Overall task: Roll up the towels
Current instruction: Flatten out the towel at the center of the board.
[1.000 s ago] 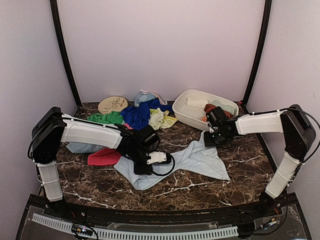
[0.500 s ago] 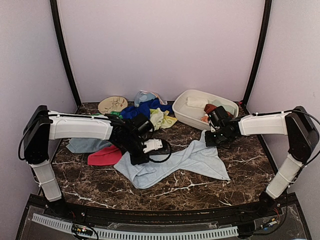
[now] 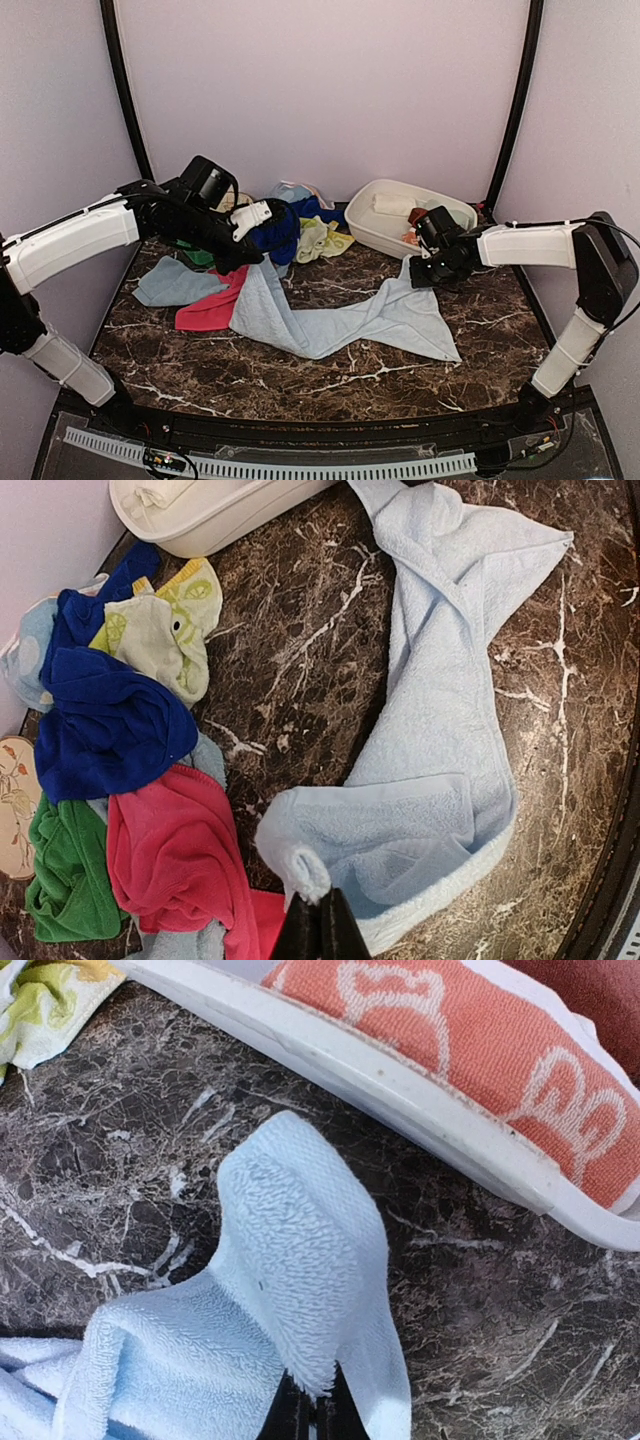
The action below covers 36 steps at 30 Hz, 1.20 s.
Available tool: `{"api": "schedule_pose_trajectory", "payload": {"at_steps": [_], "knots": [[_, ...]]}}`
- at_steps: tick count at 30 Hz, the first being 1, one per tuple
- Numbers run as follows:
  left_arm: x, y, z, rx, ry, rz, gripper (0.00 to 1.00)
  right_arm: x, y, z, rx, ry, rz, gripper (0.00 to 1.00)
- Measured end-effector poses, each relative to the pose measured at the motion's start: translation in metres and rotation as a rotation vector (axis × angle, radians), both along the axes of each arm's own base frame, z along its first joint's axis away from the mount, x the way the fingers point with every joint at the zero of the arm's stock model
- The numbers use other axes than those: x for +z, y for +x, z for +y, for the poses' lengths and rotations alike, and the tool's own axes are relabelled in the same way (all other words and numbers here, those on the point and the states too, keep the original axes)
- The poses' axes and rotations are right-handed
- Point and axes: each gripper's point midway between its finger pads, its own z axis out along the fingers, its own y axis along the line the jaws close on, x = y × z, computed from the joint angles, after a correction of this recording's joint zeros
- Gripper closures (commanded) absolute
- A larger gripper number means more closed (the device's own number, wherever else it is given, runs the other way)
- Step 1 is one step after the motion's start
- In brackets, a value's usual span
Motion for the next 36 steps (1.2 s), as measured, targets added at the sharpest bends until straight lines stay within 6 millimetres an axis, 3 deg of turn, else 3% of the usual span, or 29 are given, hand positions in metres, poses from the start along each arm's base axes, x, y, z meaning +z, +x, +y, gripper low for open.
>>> {"api": "schedule_pose_trajectory", "payload": {"at_steps": [4,7,10,13,18,21,27,31,36], "knots": [[0.023,-0.001,0.019,0.037,-0.039,-0.045,1.0,0.007,0.005,-0.001,-0.011,-0.01,-0.016,1.0],[0.02,-0.003,0.051,0.1,-0.038,-0.051,1.0,0.01,0.006,-0.005,-0.022,-0.028,-0.024,1.0],[-0.004,-0.018,0.08,0.136,-0.002,-0.027,0.99,0.012,0.005,-0.011,-0.038,-0.047,-0.028,1.0],[-0.042,-0.051,0.104,0.12,0.051,0.014,0.94,0.013,0.006,-0.016,-0.059,-0.057,-0.036,1.0],[-0.084,-0.087,0.132,0.085,0.15,0.059,0.73,0.017,0.0,-0.023,-0.078,-0.065,-0.04,1.0],[-0.094,-0.095,0.14,0.059,0.199,0.071,0.66,0.021,-0.001,-0.024,-0.079,-0.063,-0.047,1.0],[-0.082,-0.09,0.133,-0.023,0.221,0.051,0.43,0.029,-0.002,-0.024,-0.079,-0.049,-0.061,1.0],[-0.065,-0.084,0.102,-0.149,0.159,0.037,0.4,0.033,-0.002,-0.023,-0.076,-0.038,-0.067,1.0],[-0.09,-0.107,0.052,-0.431,0.231,0.051,0.4,0.031,-0.005,-0.023,-0.069,-0.035,-0.051,1.0]]}}
